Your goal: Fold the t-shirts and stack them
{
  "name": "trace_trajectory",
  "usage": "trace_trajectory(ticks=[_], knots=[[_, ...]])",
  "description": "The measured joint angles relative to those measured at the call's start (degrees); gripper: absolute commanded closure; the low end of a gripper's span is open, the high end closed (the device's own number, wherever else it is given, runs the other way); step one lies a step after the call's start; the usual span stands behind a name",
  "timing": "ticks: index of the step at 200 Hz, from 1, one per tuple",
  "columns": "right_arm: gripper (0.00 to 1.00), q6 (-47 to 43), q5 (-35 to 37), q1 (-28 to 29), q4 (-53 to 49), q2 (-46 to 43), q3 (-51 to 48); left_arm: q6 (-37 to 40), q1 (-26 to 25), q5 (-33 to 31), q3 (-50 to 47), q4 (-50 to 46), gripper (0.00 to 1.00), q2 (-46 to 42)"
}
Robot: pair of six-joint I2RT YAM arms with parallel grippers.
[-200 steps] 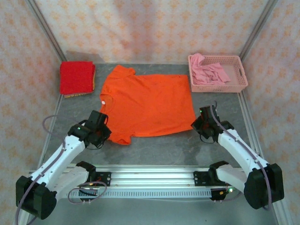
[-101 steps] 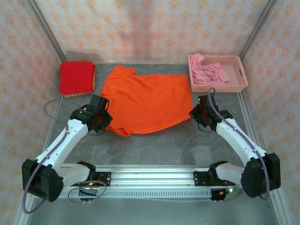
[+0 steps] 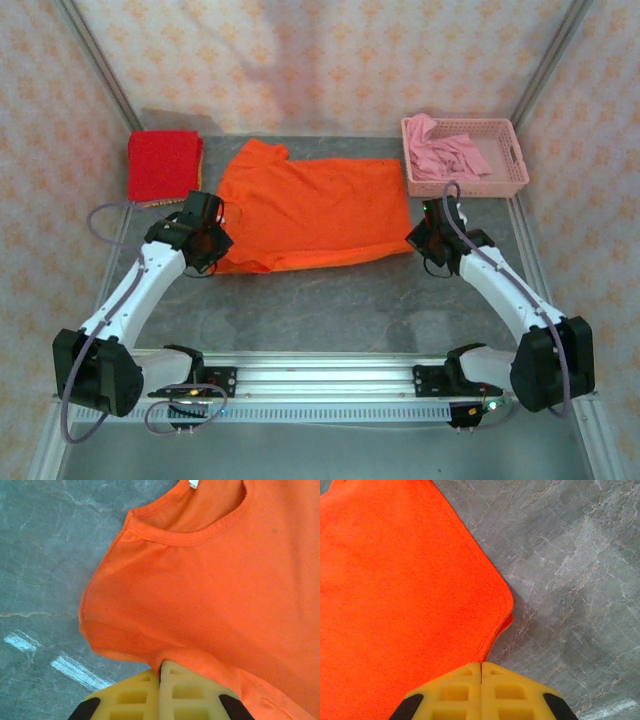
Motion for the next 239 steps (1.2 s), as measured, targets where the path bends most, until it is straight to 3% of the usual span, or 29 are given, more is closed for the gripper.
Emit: trace_trajectory(ticks=[239], knots=[[1.00,-1.79,-0.66,-3.74,5.95,13.29,5.16,7.45,2.47,-3.02,17.09,2.60,1.00,18.67]])
